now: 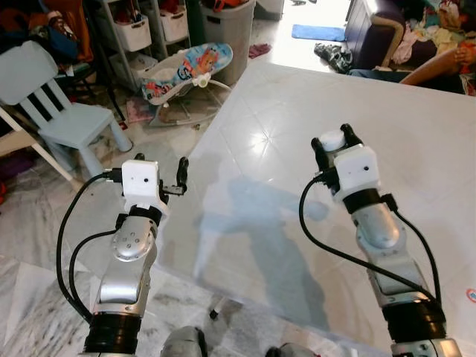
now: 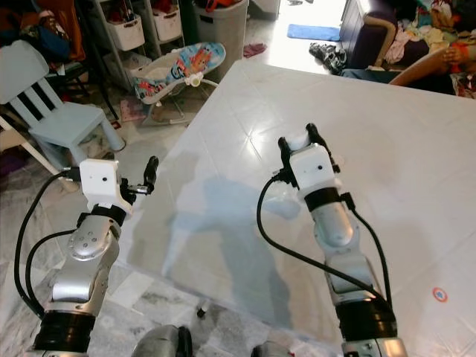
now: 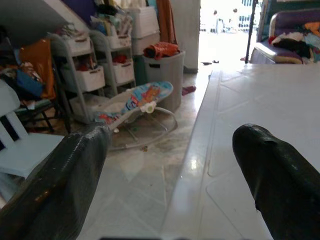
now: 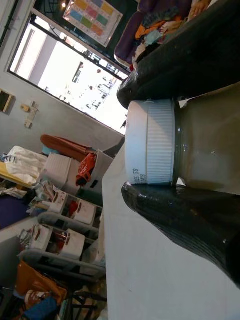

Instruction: Restocking fridge

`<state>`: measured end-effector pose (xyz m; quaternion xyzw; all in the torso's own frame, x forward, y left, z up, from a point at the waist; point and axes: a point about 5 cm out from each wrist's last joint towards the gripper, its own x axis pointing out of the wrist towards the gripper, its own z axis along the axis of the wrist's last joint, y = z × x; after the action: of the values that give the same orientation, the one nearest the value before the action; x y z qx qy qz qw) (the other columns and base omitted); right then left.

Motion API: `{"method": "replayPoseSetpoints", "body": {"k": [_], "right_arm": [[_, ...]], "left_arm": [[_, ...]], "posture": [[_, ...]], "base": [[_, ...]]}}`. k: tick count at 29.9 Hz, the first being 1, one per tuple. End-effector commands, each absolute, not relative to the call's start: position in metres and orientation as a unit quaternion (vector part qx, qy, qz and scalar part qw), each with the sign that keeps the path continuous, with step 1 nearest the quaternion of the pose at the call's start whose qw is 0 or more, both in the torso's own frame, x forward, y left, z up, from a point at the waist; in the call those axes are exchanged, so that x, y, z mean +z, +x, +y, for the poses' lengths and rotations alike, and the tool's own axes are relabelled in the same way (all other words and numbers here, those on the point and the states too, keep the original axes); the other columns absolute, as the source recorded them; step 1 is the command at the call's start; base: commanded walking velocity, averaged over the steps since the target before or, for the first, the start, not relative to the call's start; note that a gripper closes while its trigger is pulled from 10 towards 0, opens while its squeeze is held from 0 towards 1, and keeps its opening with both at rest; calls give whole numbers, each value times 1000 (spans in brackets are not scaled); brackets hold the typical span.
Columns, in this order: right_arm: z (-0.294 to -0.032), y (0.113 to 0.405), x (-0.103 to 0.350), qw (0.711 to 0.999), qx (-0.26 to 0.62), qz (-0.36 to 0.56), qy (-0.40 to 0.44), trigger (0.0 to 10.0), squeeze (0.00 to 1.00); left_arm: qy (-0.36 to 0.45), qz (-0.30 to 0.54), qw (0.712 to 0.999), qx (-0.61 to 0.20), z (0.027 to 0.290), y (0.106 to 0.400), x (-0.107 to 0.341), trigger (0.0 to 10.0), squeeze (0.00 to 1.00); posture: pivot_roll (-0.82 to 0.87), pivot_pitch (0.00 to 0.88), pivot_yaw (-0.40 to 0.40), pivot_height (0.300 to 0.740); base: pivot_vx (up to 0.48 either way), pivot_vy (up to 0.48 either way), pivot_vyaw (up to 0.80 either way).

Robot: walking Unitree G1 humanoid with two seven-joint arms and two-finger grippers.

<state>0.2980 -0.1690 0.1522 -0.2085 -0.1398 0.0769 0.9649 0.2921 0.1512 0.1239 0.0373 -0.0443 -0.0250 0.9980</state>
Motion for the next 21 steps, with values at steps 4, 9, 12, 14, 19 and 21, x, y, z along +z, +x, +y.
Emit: {"method": "replayPoseSetpoints", "body": {"k": [4,9,12,14,19,21], "right_arm": [[-164,307,176,961,76,-183,-192,10000,0],[-152,332,177,982,89,-163,-39,10000,0],[-145,336,183,974,103,-194,-52,10000,0],[-144,337,184,972,106,-201,-58,10000,0],[-120,343,192,952,182,-244,34,10000,0],[-108,342,187,944,222,-246,8,10000,0]], "left_arm": [[43,-52,998,-12,155,295,127,10000,0],[38,-58,997,-22,149,297,129,10000,0],[36,-60,997,-26,149,298,130,10000,0],[36,-60,997,-26,149,298,131,10000,0],[32,-61,997,-37,148,298,132,10000,0],[29,-63,997,-43,148,297,133,10000,0]], "posture": [[-8,0,20,740],[1,0,31,740],[8,0,32,740],[8,0,32,740],[46,0,30,740],[63,0,30,740]], "base": [[0,0,0],[0,0,0],[0,0,0],[0,0,0],[0,0,0],[0,0,0]]}}
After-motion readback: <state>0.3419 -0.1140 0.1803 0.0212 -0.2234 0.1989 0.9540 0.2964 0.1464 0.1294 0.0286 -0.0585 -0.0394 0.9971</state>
